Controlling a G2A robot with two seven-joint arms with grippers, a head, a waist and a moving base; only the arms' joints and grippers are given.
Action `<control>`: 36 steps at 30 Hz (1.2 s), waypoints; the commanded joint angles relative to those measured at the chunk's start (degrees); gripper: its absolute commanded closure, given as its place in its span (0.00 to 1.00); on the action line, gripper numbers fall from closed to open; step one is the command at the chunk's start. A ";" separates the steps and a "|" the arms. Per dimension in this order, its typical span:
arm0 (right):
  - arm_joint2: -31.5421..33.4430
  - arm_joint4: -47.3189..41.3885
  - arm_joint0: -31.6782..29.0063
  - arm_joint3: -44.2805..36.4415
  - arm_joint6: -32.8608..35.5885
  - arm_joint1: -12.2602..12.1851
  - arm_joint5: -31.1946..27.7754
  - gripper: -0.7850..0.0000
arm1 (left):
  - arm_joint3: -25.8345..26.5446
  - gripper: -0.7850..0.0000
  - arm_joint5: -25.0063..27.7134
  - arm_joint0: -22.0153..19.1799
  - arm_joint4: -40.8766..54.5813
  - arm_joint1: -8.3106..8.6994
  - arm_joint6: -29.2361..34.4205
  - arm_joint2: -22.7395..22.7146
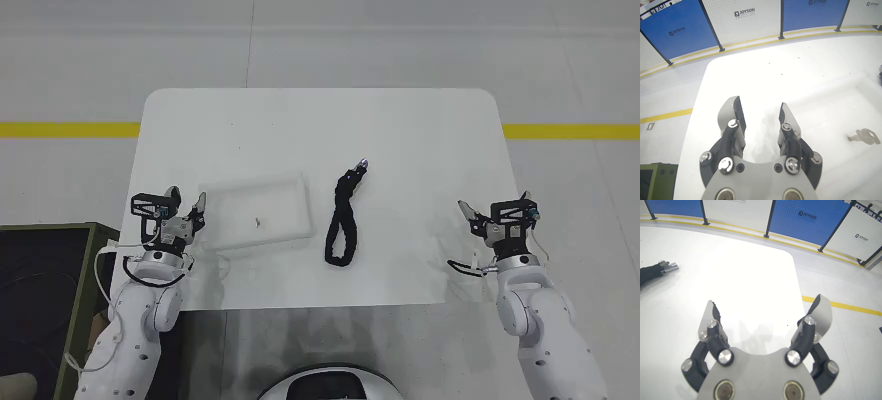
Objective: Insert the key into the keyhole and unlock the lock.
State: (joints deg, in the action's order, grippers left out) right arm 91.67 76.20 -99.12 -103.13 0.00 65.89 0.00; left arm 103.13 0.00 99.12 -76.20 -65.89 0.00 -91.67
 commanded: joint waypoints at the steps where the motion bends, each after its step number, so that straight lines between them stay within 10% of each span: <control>1: 0.00 0.00 0.00 0.00 0.00 0.00 0.00 0.00 | 0.00 0.51 0.00 0.00 0.00 0.00 0.00 0.00; 5: 0.00 0.00 0.00 0.00 0.00 0.00 0.00 0.00 | 0.00 0.51 0.00 0.00 0.00 0.00 0.00 0.00; 6: 0.00 0.00 0.00 0.00 0.00 0.00 0.00 0.00 | 0.18 0.00 0.06 -0.07 0.15 -0.01 0.38 0.01; 15: 0.00 0.00 0.00 0.00 0.00 0.00 0.00 0.00 | 25.63 0.00 -5.28 -5.54 15.22 0.13 53.19 -2.52; 20: 0.00 0.00 0.00 0.00 0.00 0.00 0.00 0.00 | 27.11 0.00 -13.60 -17.10 24.91 0.45 80.03 -1.07; 25: 0.00 0.00 0.00 0.00 0.00 0.00 0.00 0.00 | 18.58 0.00 -19.20 -26.58 31.19 0.19 85.08 2.33; 36: 0.00 0.00 0.00 0.00 0.00 0.00 0.00 0.00 | 16.86 0.00 -19.01 -27.18 33.03 0.17 85.27 2.19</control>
State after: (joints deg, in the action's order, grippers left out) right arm 91.67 76.20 -99.12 -103.13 0.00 65.89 0.00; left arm 120.02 -19.01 71.94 -43.22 -65.72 85.26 -89.49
